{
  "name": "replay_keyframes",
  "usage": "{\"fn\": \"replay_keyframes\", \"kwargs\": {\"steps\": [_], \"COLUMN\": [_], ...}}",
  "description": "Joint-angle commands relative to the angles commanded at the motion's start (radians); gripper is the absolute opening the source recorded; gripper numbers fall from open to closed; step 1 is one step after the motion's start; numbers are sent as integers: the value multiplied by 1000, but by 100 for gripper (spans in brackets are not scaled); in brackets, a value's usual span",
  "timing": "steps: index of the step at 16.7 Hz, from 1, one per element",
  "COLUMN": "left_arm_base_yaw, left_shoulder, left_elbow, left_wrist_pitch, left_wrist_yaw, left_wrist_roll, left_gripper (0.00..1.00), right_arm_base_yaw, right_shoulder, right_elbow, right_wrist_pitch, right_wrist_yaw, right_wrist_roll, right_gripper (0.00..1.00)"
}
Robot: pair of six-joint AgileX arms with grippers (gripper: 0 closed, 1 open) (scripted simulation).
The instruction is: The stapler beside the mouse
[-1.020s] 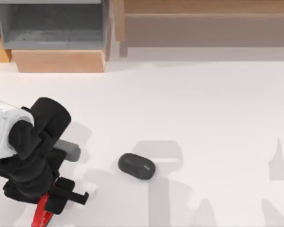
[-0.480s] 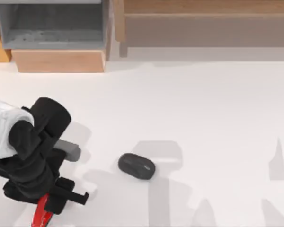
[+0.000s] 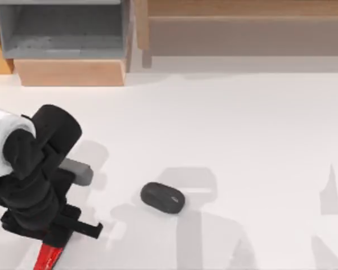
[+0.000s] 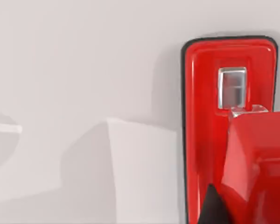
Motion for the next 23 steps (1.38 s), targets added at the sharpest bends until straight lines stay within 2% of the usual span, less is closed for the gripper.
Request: {"fn": "replay_keyframes", "kwargs": {"steps": [7, 10, 15, 23], "left_arm_base_yaw": [0, -6, -25, -72], "left_shoulder": [-15, -42, 9, 219], "left_elbow": [17, 91, 332, 809], "left_wrist_pitch": [-12, -15, -47, -146], "left_wrist_yaw": [0, -1, -1, -2], "left_wrist_roll": [0, -12, -61, -180], "left_gripper": [0, 0, 0, 0], "right_arm_base_yaw": [0, 0, 0, 0], "right_shoulder": [0, 0, 0, 0], "right_elbow": [0, 0, 0, 0], "right_wrist_pitch": [0, 0, 0, 0], "right_wrist_yaw": [0, 0, 0, 0], "right_wrist_roll": [0, 0, 0, 0], "right_gripper": [100, 100, 100, 100]}}
